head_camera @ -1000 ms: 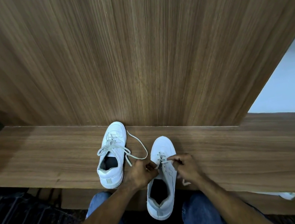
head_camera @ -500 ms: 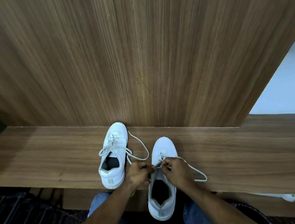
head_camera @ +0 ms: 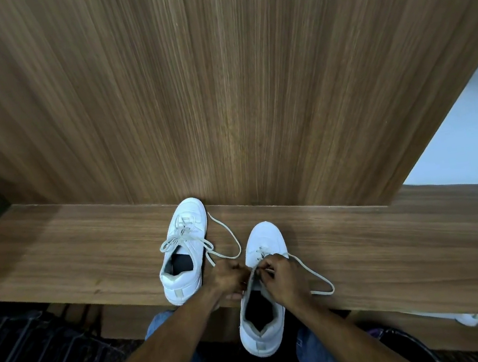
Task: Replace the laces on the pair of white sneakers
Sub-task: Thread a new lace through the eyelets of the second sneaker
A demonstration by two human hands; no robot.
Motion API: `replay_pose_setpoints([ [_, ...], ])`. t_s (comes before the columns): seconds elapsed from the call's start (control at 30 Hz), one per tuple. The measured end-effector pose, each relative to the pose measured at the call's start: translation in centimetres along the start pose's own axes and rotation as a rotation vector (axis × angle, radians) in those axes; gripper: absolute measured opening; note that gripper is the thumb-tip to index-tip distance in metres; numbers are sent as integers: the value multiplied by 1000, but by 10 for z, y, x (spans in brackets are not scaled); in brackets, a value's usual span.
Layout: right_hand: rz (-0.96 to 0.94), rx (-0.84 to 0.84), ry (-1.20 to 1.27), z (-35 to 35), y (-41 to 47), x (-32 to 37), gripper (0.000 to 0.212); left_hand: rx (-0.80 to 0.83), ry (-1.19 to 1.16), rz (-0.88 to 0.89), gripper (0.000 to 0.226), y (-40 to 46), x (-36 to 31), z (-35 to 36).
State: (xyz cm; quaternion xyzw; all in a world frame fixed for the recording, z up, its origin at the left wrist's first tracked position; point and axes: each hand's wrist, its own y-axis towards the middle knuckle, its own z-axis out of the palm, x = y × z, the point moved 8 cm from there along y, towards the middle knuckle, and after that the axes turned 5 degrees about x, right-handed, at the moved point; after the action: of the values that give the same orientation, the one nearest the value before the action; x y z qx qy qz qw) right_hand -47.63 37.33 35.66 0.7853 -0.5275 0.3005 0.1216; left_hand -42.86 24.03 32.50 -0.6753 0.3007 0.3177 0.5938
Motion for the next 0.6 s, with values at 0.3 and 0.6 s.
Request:
replay_pose_setpoints([
  [0.3,-139,-29,-165,-20,-5,3,30,-105,-500,171,16,-2,-60,-32],
  [0.6,-16,60,-131,-15,-11,0,33,-223,-715,214,13,-7,-69,-65],
])
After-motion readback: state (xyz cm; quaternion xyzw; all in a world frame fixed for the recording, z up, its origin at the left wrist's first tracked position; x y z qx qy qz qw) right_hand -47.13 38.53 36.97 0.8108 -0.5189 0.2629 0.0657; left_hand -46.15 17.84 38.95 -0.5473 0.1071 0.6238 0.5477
